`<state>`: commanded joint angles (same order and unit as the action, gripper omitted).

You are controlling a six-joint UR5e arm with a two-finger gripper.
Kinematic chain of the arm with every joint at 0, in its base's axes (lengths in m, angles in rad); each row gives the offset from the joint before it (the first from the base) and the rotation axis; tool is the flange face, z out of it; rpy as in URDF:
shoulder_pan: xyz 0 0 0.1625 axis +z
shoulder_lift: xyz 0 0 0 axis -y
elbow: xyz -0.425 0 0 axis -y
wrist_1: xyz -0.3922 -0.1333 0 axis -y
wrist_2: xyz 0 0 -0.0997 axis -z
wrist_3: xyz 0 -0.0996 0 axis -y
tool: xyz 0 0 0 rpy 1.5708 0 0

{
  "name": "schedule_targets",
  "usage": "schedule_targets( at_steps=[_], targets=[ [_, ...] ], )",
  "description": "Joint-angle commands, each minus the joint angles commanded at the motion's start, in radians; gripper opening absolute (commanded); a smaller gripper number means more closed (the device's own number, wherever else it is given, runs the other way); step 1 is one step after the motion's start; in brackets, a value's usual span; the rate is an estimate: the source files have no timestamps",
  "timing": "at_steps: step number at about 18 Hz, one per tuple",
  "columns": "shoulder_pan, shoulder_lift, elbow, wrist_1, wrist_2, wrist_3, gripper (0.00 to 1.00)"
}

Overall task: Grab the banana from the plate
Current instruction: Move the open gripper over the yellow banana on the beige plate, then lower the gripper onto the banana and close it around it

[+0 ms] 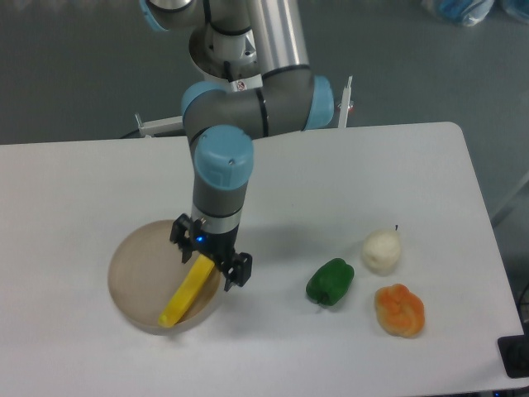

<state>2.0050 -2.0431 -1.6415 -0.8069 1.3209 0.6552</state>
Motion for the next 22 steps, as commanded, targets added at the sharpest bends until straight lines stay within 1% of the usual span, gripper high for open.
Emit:
schedule_targets(
  at_steps=[2, 3, 5, 8, 9, 11, 13, 15, 16, 20, 21, 22],
  targets=[
    [-0.028, -0.031, 0.008, 0.006, -0.005, -0.029, 1.0],
    [-0.041, -0.045, 0.008, 0.027, -0.006, -0.073, 1.0],
    [-0.054, -0.06, 0.009, 0.064, -0.015, -0.118, 1.0],
    [-0.06, -0.086, 0.026, 0.067, -0.017, -0.137, 1.0],
    [-0.069, -0.104, 0.05, 0.067, -0.017, -0.15, 1.0],
    [-0.071, -0.129, 0.075, 0.067, -0.016, -0.158, 1.0],
    [-0.072, -0.14, 0.074, 0.066, -0.016, -0.157, 1.0],
    [-0.077, -0.146, 0.066, 0.066, -0.016, -0.155, 0.86],
    [-0.08, -0.147, 0.063, 0.064, -0.014, -0.154, 0.76],
    [-0.08, -0.135, 0.057, 0.057, -0.008, -0.154, 0.54],
    [-0.08, -0.132, 0.055, 0.057, -0.008, -0.154, 0.42],
    [-0.08, -0.125, 0.049, 0.057, -0.008, -0.154, 0.23]
  ],
)
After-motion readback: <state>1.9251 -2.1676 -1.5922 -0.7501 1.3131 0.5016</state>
